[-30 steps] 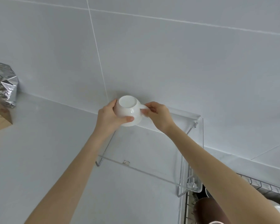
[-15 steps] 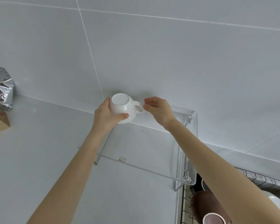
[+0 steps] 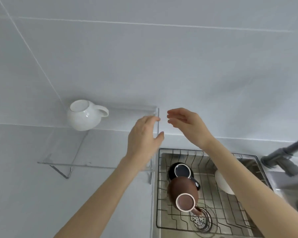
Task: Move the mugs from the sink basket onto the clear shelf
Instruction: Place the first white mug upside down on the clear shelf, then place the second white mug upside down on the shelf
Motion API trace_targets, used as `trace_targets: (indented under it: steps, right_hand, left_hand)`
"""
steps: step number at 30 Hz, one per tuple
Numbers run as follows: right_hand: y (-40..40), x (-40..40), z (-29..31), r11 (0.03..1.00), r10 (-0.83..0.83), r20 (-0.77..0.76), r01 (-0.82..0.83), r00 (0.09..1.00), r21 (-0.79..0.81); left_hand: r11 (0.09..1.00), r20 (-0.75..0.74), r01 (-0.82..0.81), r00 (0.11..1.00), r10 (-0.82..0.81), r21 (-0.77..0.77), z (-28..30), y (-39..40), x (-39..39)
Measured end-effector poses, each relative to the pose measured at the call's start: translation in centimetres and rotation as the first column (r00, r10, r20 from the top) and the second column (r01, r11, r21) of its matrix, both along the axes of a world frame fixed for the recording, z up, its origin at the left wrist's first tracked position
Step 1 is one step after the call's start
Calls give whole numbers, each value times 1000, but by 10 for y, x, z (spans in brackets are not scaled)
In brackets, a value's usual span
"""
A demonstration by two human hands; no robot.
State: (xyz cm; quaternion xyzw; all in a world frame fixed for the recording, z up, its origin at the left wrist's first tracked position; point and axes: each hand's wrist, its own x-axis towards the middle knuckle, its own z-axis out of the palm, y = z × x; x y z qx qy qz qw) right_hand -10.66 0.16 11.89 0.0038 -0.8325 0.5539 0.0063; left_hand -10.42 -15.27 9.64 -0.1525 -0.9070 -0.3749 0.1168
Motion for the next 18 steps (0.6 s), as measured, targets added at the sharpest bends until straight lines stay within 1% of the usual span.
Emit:
trace_targets:
  steps: [2,5,9,11,13,18]
  right_hand:
    - [38,23,-11,995,-97,12,96,995,27]
    - [85,54,-34,973,-230,72,227,971,39]
    - [143,98,-71,927,-373,179,360,910,101]
    - [162,115,-87,905,-424,226,397,877,156]
    - [183,132,-103,878,-474,273,426,837,217]
    - [205,156,-141,853,-503,352,388,789,350]
  left_hand:
    - [994,75,107,992,-106,-11,-9,34,14]
    - [971,219,240,947,-234,0,-29,74,30]
    - [924,433,380,839,-329,-35,-63,121,45]
    - [904,509,426,788,-346,-44,-78,138,48]
    - [881,553,470,748,-367,-51,-94,162,52]
    - [833,596,547,697,-399,-83,-129,204,54]
